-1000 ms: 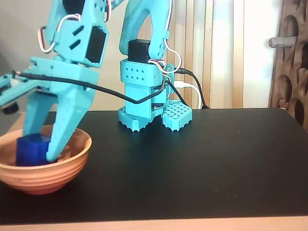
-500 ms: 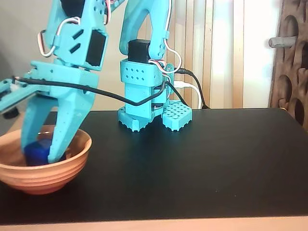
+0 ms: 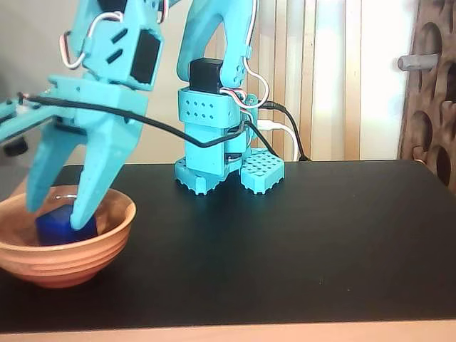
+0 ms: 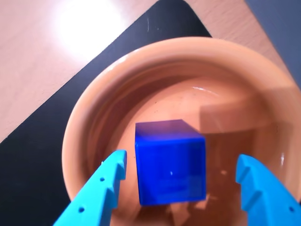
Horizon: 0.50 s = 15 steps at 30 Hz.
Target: Place the blue cube in the orange bowl.
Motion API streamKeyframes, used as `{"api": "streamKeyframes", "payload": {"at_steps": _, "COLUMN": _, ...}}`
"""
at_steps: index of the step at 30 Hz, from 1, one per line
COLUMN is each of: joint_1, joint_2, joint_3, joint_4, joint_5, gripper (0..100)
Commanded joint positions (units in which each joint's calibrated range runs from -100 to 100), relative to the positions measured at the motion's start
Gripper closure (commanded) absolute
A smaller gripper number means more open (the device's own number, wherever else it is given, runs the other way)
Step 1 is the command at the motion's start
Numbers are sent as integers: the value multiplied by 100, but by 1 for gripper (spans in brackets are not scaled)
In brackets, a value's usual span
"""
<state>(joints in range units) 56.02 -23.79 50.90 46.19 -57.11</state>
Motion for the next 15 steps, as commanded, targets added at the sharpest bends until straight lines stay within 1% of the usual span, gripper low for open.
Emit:
{"api": "streamKeyframes", "payload": {"at_steps": 1, "joint_1": -6, "joint_2": -838, "joint_3": -263, "joint_4": 67, "joint_5": -48, "gripper": 73}}
{"api": "streamKeyframes", "payload": {"at_steps": 11, "joint_1": -477, "joint_2": -1673, "joint_3": -263, "joint_4": 686, "joint_5": -48, "gripper": 73}}
{"api": "streamKeyframes", "payload": {"at_steps": 15, "joint_1": -848, "joint_2": -2022, "joint_3": -254, "joint_4": 921, "joint_5": -53, "gripper": 74}}
